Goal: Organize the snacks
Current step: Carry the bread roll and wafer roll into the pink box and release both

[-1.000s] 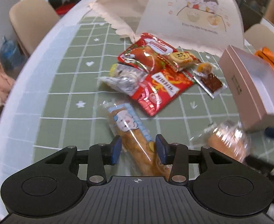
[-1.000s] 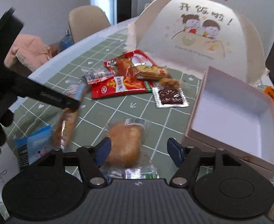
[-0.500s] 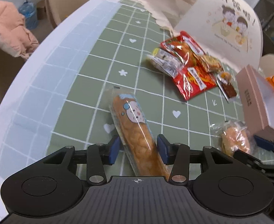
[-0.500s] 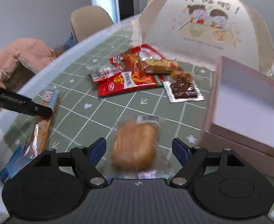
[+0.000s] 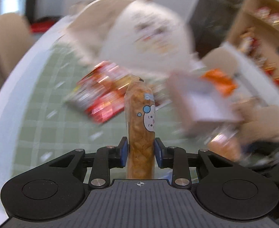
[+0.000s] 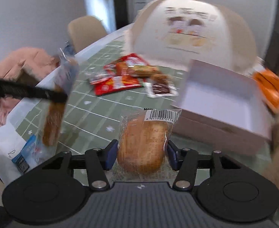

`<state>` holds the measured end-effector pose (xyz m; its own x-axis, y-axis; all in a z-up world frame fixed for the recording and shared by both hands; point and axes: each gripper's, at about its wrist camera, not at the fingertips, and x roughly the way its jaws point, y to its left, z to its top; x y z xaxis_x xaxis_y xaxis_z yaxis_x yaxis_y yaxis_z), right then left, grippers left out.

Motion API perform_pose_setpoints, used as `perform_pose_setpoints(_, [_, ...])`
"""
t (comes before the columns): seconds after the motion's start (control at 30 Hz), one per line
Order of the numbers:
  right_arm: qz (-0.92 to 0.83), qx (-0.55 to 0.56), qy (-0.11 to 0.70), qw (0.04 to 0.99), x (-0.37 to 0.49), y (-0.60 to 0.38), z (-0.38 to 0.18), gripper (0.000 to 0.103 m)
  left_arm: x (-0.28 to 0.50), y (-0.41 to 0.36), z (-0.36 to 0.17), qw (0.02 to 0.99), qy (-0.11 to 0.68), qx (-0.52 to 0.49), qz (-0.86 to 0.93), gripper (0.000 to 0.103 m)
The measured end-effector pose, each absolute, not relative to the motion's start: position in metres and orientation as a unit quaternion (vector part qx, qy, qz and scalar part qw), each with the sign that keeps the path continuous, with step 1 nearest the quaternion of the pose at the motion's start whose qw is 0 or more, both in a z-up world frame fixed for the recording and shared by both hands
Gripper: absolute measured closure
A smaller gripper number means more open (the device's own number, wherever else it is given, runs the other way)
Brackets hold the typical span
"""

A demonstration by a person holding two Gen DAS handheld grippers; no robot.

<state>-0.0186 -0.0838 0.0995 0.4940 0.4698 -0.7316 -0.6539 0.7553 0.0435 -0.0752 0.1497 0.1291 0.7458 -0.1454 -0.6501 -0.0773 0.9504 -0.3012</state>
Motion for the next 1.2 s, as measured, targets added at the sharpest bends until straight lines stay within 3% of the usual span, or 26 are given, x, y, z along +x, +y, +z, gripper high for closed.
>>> perform_pose_setpoints(0.3, [0.221,-0.081,0.356,0.904,-0.026,-0.165,0.127,0.050,0.008,0.075,0.264,0.957,0.220,-0.099,-0.163,0.069])
perform_pose_setpoints(0.4, [0.209,-0.079,0.345,0.912,-0.029,-0.171,0.135,0.050,0.060,0.067,0.277,0.935,0.258,-0.145,-0.195,0.068])
perform_pose_setpoints(0.47, [0.204,-0.077,0.344,0.913,-0.028,-0.175,0.139,0.050,0.093,0.069,0.270,0.912,0.305,-0.190,-0.197,0.068])
perform_pose_setpoints(0.53, [0.201,-0.073,0.344,0.914,-0.028,-0.179,0.141,0.050,0.103,0.075,0.260,0.913,0.305,-0.202,-0.182,0.068])
perform_pose_setpoints(0.83, [0.227,0.033,0.337,0.913,0.053,-0.186,0.189,0.049,0.045,0.116,0.181,0.896,0.349,-0.233,-0.143,0.068])
perform_pose_setpoints(0.93, [0.242,0.034,0.324,0.914,0.106,-0.168,0.210,0.022,0.019,0.139,0.159,0.888,0.367,-0.251,-0.121,0.068])
perform_pose_setpoints(1.07, [0.213,-0.041,0.310,0.926,0.127,-0.135,0.208,0.022,-0.029,0.163,0.138,0.884,0.388,-0.251,-0.076,0.068])
perform_pose_setpoints(1.2, [0.264,-0.011,0.362,0.894,0.121,-0.127,0.181,0.022,-0.088,0.188,0.119,0.861,0.435,-0.260,-0.046,0.068])
